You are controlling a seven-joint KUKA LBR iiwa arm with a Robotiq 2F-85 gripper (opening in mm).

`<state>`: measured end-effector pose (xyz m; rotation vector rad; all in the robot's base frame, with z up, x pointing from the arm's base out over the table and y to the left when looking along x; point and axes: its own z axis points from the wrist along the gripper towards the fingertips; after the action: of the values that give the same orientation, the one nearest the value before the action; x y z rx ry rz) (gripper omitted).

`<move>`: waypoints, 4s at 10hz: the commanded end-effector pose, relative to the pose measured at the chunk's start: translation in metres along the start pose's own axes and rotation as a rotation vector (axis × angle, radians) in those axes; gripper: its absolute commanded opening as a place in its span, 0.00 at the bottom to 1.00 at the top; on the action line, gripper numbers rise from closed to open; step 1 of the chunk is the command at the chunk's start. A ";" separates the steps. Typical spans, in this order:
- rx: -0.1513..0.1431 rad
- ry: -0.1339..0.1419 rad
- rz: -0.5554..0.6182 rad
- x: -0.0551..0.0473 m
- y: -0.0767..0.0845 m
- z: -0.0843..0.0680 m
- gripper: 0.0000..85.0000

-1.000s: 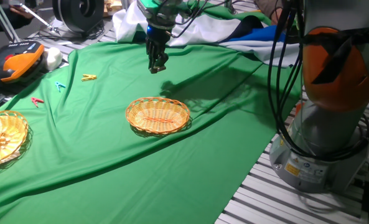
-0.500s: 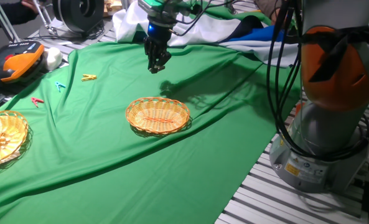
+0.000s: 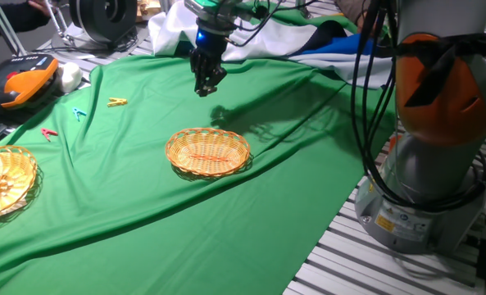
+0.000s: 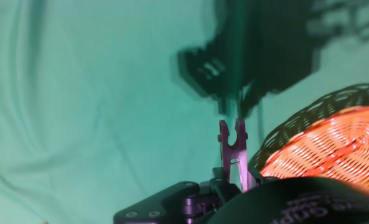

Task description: Use a clamp

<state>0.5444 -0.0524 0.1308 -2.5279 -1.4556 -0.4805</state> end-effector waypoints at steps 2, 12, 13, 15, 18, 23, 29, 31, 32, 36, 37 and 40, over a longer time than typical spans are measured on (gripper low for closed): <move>-0.016 -0.010 0.050 0.018 -0.006 0.004 0.00; -0.035 0.004 0.160 0.069 -0.023 0.039 0.00; -0.024 0.026 0.156 0.069 -0.021 0.042 0.00; -0.014 0.041 0.158 0.069 -0.020 0.047 0.00; -0.022 0.034 0.182 0.073 -0.024 0.048 0.00; 0.037 0.033 0.166 0.079 -0.030 0.051 0.00; 0.152 0.046 0.096 0.079 -0.035 0.055 0.00; 0.209 0.043 0.048 0.079 -0.036 0.055 0.00; 0.225 0.047 0.035 0.079 -0.036 0.055 0.00; 0.240 0.035 -0.005 0.077 -0.040 0.058 0.00; 0.250 0.023 -0.020 0.077 -0.040 0.057 0.00; 0.279 -0.049 -0.193 0.077 -0.040 0.057 0.00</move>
<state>0.5569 0.0477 0.1058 -2.2807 -1.5730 -0.2476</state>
